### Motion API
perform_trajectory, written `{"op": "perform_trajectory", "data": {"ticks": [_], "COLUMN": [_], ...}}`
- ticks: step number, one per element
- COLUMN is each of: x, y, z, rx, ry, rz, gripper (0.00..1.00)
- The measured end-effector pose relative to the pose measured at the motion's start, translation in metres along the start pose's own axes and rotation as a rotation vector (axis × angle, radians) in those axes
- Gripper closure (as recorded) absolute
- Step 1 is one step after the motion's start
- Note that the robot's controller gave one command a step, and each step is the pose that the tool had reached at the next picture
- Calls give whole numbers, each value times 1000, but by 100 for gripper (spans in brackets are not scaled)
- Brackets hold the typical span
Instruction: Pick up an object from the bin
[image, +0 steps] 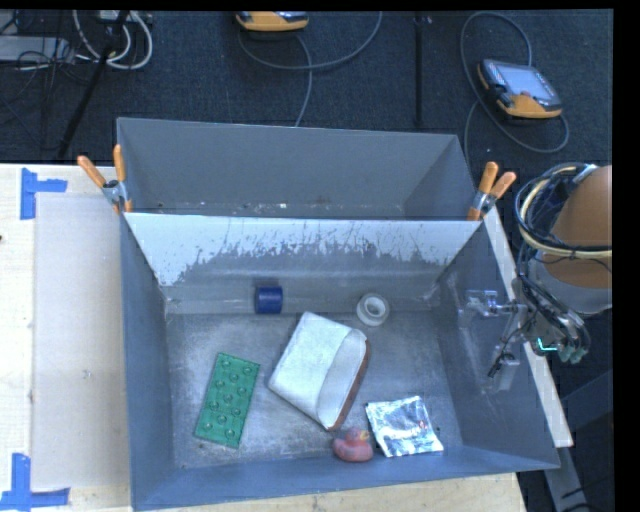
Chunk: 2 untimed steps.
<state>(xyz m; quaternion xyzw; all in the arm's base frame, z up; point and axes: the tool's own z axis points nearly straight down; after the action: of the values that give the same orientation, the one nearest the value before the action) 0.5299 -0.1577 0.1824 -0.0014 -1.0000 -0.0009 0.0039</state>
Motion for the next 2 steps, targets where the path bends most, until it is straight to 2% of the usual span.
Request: {"op": "perform_trajectory", "data": {"ticks": [1, 2], "x": [37, -9], "y": [50, 60], "z": [113, 81], "rx": [-2, 3], "ry": [0, -11], "rz": [-192, -355], "gripper": [0, 0]}}
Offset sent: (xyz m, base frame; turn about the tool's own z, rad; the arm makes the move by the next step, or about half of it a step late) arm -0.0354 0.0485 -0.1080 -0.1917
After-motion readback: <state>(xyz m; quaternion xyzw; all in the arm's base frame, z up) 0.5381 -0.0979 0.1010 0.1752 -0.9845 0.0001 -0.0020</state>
